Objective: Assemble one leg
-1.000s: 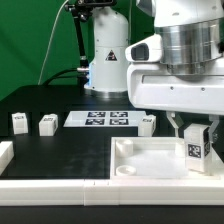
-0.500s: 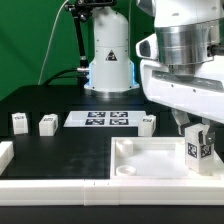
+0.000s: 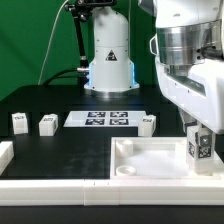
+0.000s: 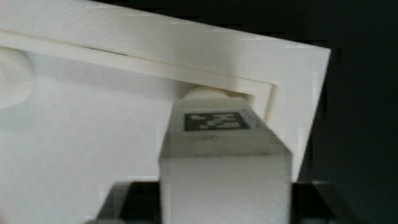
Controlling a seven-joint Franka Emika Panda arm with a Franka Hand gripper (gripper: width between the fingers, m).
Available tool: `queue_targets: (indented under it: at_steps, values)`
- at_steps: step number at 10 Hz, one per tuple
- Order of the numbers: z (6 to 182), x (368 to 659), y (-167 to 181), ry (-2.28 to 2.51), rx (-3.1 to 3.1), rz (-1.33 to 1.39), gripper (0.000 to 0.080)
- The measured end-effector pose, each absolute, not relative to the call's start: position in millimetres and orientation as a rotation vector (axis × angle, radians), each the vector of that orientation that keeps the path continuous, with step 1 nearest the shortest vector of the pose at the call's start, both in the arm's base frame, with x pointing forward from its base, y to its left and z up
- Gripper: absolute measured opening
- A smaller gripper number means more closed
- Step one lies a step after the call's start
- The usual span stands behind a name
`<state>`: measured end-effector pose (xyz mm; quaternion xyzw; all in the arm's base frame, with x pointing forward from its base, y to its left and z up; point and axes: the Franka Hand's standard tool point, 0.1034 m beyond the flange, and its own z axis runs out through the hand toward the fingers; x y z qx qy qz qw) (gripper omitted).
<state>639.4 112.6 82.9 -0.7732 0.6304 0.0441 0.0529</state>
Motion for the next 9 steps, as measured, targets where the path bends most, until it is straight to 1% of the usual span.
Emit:
queue_targets:
  at_steps: [1, 2, 3, 4, 5, 9]
  values:
    - [83.1, 640.0, 113.3, 1.847, -2.401, 0.126, 0.0542]
    - [83.2, 640.3, 114.8, 1.765, -2.457, 0.116, 0.0542]
    - [82.6, 639.5, 115.5, 1.638, -2.543, 0.110, 0.0615]
    - [81.1, 637.1, 118.2, 1.427, -2.667, 0.109, 0.0643]
    - [81.3, 637.7, 120.3, 1.360, -2.697, 0.099, 0.0648]
    - [81.0, 636.8, 125.6, 0.614, -2.953, 0.051, 0.0649]
